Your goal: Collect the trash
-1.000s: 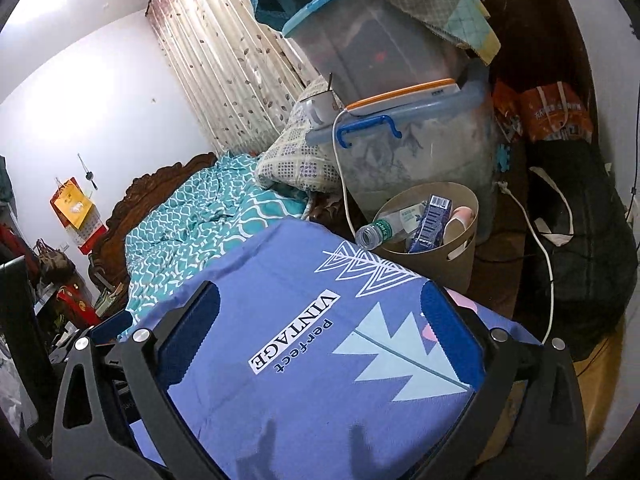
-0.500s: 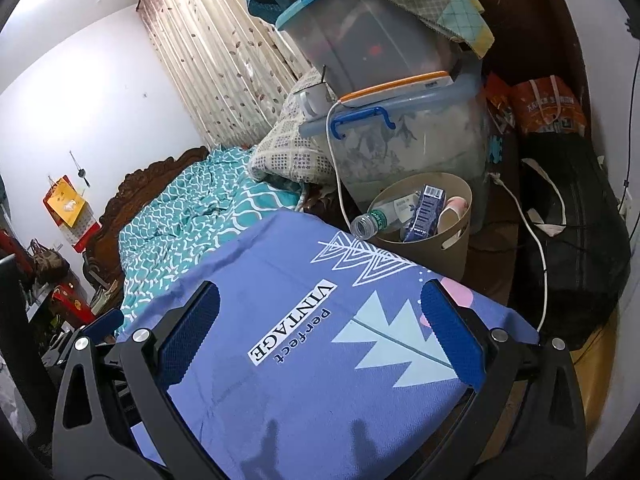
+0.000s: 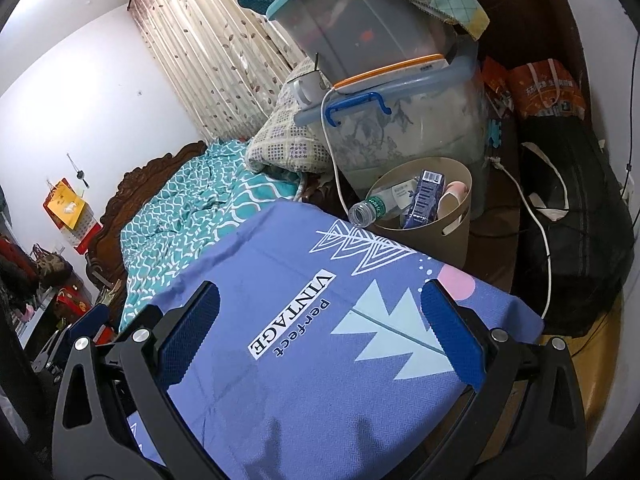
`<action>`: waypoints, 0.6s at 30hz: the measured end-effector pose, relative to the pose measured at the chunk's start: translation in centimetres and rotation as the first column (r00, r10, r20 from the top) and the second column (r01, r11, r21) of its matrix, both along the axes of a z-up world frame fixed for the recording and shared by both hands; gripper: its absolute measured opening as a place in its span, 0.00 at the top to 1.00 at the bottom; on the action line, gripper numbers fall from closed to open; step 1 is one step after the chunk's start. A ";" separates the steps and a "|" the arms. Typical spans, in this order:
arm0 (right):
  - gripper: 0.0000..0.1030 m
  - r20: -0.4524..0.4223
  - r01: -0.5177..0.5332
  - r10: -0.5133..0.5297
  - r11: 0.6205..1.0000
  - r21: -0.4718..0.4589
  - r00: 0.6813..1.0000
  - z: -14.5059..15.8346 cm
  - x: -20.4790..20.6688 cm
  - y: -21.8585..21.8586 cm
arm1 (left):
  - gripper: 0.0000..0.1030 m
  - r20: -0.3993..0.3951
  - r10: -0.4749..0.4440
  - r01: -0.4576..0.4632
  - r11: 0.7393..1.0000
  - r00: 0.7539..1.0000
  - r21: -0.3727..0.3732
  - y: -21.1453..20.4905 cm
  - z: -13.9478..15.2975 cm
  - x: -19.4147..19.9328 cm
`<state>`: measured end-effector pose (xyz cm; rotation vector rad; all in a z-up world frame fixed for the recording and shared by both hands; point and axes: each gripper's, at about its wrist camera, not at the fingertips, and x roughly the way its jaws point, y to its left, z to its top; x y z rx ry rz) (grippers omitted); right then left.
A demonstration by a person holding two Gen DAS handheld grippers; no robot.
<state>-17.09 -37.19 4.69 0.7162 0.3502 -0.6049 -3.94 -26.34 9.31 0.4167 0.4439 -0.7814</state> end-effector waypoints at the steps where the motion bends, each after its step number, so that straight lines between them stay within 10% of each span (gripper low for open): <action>1: 0.03 0.000 0.001 -0.001 1.000 -0.002 1.000 0.0 0.0 0.0 | 0.08 -0.001 -0.004 0.004 1.000 1.000 0.004 0.0 -0.1 -0.1; 18: 0.03 -0.001 -0.019 0.019 1.000 -0.002 1.000 0.3 0.3 0.4 | 0.08 0.005 0.043 -0.044 0.997 0.999 0.061 0.0 -1.1 -0.1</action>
